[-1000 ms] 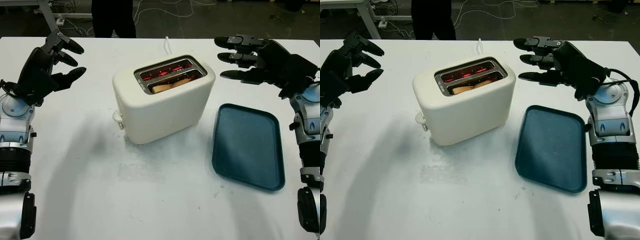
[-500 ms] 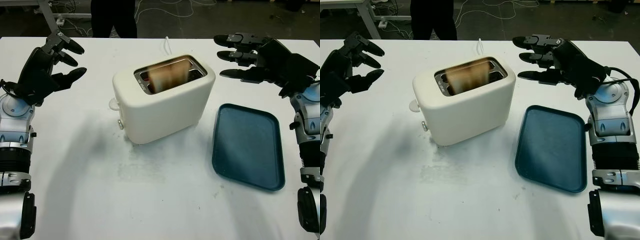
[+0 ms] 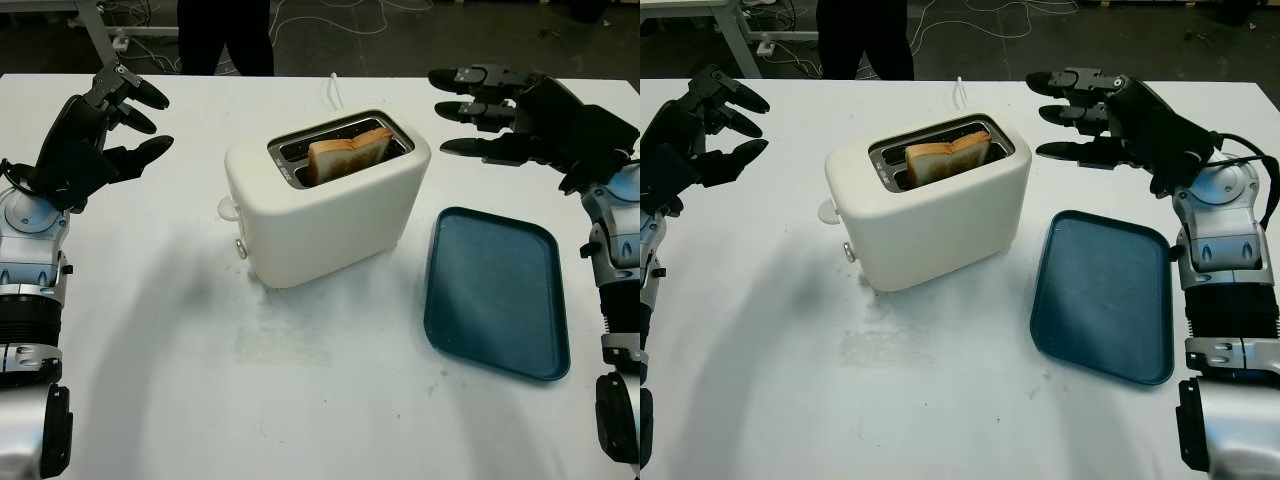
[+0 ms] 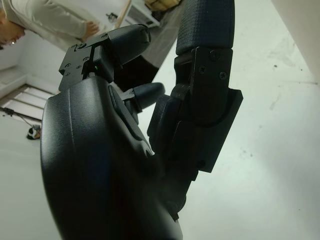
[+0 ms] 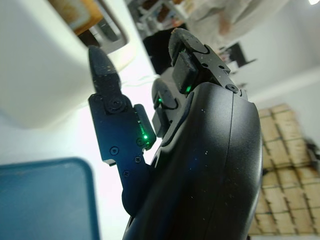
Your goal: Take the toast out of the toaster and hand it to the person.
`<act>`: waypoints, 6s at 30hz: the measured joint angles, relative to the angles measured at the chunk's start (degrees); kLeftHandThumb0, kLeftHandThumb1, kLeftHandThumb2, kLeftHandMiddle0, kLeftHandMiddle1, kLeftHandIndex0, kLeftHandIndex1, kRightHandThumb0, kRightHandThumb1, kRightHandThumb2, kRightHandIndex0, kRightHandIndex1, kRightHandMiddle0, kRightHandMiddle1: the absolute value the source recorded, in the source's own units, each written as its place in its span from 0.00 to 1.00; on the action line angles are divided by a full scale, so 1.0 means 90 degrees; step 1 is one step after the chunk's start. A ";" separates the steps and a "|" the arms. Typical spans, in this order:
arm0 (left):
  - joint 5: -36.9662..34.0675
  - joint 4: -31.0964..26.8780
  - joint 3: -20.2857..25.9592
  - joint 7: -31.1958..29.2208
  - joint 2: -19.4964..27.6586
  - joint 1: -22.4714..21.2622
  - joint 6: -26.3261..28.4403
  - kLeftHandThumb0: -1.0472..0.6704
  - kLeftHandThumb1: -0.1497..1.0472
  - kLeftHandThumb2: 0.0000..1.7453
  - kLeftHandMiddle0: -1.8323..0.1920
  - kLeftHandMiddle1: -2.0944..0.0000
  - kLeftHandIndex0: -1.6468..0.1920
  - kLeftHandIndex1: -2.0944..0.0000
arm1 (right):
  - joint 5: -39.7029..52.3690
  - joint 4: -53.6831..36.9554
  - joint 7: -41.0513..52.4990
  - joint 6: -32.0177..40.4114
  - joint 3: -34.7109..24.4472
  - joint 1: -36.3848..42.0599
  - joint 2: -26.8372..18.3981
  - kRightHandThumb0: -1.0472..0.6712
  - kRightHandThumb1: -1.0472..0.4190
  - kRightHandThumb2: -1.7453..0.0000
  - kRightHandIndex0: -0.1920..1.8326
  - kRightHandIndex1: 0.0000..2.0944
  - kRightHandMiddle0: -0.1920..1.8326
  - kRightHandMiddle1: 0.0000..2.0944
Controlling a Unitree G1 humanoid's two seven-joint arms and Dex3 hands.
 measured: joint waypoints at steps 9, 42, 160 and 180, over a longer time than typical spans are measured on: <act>0.0014 -0.0017 0.0000 0.0028 0.0000 0.0001 -0.0007 0.00 0.89 0.18 0.91 0.22 0.90 0.26 | -0.0376 0.0531 -0.0147 -0.0693 0.0356 -0.1482 0.0060 0.41 0.32 1.00 0.46 0.08 0.45 0.06; -0.0007 0.0012 0.0014 0.0018 -0.0001 0.0002 0.0003 0.00 0.89 0.16 0.91 0.22 0.90 0.26 | -0.2193 0.1169 -0.0266 -0.2370 0.1871 -0.2004 0.0650 0.32 0.29 1.00 0.45 0.27 0.52 0.04; -0.0097 0.0626 -0.0012 0.0020 -0.0005 -0.0041 -0.0547 0.00 0.89 0.18 0.91 0.22 0.90 0.26 | -0.1469 0.5211 -0.4041 -0.2780 0.0114 -0.1805 0.0456 0.49 0.09 0.77 0.53 0.83 0.40 0.83; -0.0119 0.0694 -0.0012 -0.0023 -0.0005 -0.0043 -0.0672 0.00 0.89 0.18 0.91 0.23 0.90 0.27 | -0.1228 0.5773 -0.4174 -0.2293 -0.0092 -0.1689 0.0617 0.44 0.09 0.80 0.54 0.83 0.41 0.83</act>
